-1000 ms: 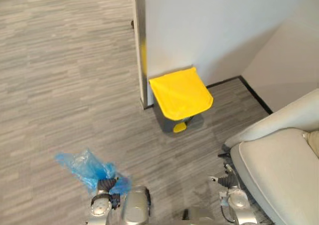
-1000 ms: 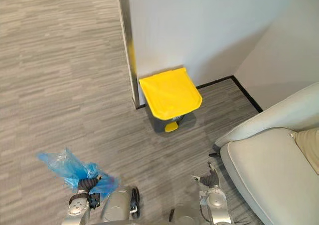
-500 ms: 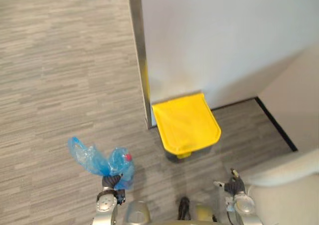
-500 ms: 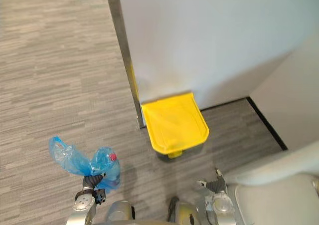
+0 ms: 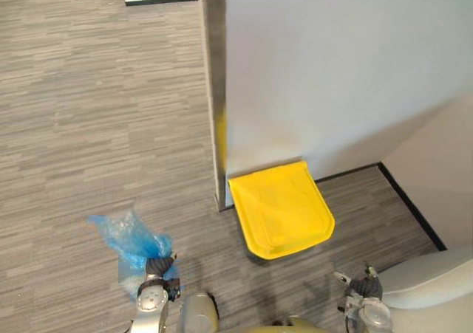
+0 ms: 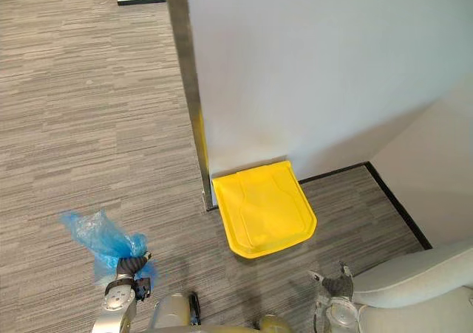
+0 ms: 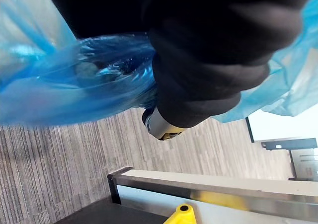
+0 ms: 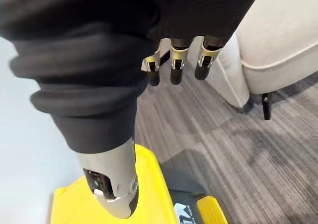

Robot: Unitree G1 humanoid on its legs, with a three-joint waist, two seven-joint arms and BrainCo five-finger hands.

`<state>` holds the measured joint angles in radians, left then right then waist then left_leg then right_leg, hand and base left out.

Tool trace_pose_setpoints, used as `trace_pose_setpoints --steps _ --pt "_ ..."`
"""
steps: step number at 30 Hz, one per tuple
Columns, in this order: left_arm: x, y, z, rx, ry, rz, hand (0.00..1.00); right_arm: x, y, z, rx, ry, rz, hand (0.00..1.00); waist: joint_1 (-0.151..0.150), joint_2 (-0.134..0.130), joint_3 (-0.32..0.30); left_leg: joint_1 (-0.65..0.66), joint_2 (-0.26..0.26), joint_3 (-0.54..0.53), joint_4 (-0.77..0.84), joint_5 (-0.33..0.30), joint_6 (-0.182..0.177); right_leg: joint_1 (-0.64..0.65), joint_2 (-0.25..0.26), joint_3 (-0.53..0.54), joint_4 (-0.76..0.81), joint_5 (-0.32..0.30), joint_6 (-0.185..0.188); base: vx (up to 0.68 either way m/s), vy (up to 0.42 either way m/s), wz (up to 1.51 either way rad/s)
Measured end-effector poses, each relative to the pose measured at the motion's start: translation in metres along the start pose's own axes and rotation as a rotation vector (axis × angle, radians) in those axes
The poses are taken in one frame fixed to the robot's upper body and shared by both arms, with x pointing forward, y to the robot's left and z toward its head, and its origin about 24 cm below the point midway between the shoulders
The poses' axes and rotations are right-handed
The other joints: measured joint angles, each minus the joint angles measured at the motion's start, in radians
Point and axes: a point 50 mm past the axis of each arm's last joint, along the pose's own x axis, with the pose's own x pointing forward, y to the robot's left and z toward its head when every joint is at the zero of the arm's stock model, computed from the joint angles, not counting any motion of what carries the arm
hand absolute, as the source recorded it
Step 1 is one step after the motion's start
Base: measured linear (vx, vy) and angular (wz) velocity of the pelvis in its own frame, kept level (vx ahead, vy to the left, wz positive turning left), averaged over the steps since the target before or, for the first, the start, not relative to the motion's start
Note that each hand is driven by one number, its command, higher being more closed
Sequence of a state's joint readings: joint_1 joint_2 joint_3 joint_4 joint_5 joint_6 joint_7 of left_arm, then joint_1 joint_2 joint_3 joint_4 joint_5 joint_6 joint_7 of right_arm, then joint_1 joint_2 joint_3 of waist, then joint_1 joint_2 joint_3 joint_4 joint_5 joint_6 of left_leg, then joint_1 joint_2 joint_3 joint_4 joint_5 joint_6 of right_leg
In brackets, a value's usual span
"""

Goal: Gather rubbish on tea table into small bin, then transfer packed bag to large trash can.

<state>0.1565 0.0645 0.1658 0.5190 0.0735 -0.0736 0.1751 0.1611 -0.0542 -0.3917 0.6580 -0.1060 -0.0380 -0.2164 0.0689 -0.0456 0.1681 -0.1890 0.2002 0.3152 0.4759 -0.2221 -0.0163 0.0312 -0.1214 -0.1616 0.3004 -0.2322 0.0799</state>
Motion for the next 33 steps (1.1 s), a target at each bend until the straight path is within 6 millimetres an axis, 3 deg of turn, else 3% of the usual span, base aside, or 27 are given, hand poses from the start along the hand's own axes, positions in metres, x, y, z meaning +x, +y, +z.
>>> trace_pose_setpoints --steps 7,11,18,22,25,28,29,30,33 --pt "-0.006 0.001 -0.020 0.022 0.073 -0.001 1.00 -0.002 0.000 -0.017 -0.014 0.075 0.003 0.00 0.000 0.030 -0.037 0.051 0.002 0.051 -0.110 0.045 -0.023 -0.002 0.017 0.055 -0.085 0.067 0.012 -0.05 -0.043 -0.27" --pt "-0.007 -0.001 -0.026 0.030 0.099 -0.011 1.00 -0.001 0.001 -0.018 -0.015 0.081 0.005 0.00 -0.001 0.025 -0.042 0.059 -0.010 0.083 -0.179 0.089 -0.017 -0.030 0.017 0.087 -0.130 0.112 0.012 -0.12 -0.013 -0.24" --pt "-0.007 -0.001 -0.025 0.025 0.097 -0.010 1.00 0.002 0.007 -0.010 -0.038 0.064 0.024 0.00 -0.001 0.029 -0.046 0.020 0.002 0.151 -0.163 0.086 -0.019 -0.109 0.020 0.159 -0.154 0.136 0.020 -0.15 0.024 -0.38" --pt "-0.007 0.004 -0.026 0.017 0.101 0.010 1.00 0.005 0.020 0.003 -0.060 0.029 0.065 0.00 0.002 0.030 -0.038 -0.057 0.065 0.169 -0.035 0.019 -0.006 -0.143 0.057 0.193 -0.181 0.172 0.018 -0.06 0.050 -0.31" --pt "-0.008 0.010 -0.025 0.012 0.090 0.031 1.00 0.008 0.024 0.011 -0.056 0.007 0.072 0.00 0.005 0.032 -0.027 -0.076 0.084 0.159 0.038 -0.040 0.000 -0.143 0.057 0.190 -0.149 0.154 0.032 0.02 0.093 -0.05" --pt "-0.006 0.015 -0.011 0.014 0.028 0.039 1.00 0.008 0.022 0.017 -0.050 -0.017 0.066 0.00 0.002 0.025 0.013 -0.062 0.061 0.117 0.093 -0.098 0.012 -0.162 0.017 0.127 0.045 0.083 0.025 0.11 0.142 0.35" --pt "-0.004 0.017 -0.007 0.016 0.013 0.044 1.00 0.009 0.024 0.020 -0.047 -0.026 0.068 0.00 0.006 0.025 0.041 -0.023 0.052 0.112 0.093 -0.112 0.022 -0.222 -0.010 0.080 0.237 0.087 0.007 0.07 0.108 0.20" --pt "-0.003 0.020 -0.006 0.028 0.011 0.049 1.00 0.010 0.025 0.024 -0.042 -0.037 0.071 0.00 0.004 0.042 0.070 0.022 0.046 0.096 0.098 -0.128 0.040 -0.277 -0.019 0.033 0.348 0.031 -0.023 0.09 0.092 0.21" --pt "0.003 0.025 0.003 0.043 -0.020 0.063 1.00 0.012 0.027 0.032 -0.031 -0.060 0.070 0.00 0.006 0.028 0.099 0.059 0.044 0.069 0.153 -0.176 0.055 -0.368 -0.019 -0.020 0.307 0.034 -0.007 0.15 0.003 0.32"
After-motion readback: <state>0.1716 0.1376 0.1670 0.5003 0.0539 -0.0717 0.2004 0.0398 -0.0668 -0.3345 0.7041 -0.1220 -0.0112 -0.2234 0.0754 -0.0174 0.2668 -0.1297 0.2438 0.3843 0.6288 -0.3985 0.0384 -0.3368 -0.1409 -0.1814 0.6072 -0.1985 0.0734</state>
